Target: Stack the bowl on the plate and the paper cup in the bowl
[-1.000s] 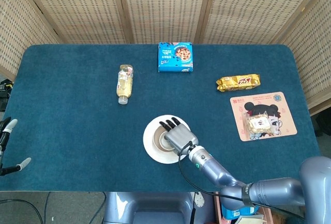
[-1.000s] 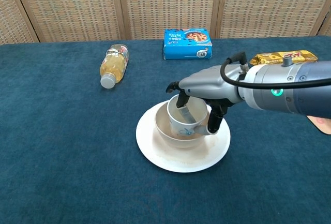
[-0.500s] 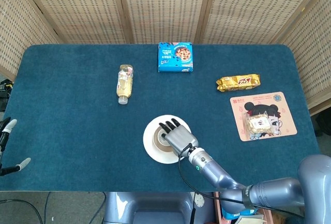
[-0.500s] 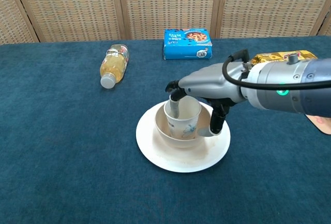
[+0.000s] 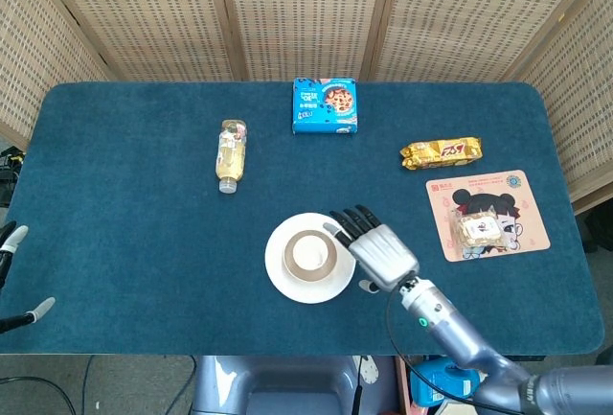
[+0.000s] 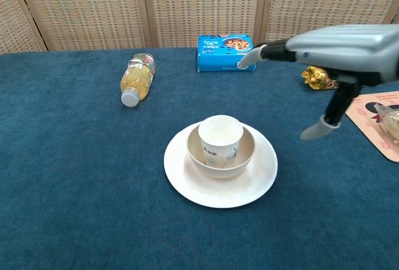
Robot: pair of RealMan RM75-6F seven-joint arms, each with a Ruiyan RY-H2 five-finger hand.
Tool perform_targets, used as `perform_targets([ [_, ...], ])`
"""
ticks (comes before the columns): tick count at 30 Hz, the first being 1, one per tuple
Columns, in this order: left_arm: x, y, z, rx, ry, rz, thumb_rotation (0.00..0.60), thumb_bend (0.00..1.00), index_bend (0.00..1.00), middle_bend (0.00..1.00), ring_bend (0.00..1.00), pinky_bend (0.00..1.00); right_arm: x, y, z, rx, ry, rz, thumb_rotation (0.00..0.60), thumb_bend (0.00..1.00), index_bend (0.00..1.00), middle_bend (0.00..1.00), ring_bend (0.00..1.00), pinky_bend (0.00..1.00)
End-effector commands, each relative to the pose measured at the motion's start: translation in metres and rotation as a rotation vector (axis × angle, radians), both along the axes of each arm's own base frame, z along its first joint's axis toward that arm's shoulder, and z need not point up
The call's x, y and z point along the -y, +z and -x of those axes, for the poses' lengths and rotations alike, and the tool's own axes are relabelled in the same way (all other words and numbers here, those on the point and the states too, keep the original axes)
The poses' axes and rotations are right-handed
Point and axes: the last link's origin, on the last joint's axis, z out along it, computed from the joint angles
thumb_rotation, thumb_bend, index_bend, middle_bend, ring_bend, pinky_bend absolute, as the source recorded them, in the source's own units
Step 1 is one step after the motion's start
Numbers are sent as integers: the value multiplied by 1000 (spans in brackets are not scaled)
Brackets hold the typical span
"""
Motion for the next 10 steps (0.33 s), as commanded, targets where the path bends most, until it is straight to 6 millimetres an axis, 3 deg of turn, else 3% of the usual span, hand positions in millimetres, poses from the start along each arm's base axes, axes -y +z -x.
perform_targets([
  [1, 2, -1, 0, -6, -4, 4, 600, 0, 0, 0, 0, 0, -23, 35, 61, 89, -70, 134, 600, 0, 0, 0, 0, 0],
  [10, 9, -7, -3, -24, -21, 31, 600, 0, 0, 0, 0, 0, -57, 55, 129, 144, -131, 351, 600, 0, 0, 0, 0, 0],
])
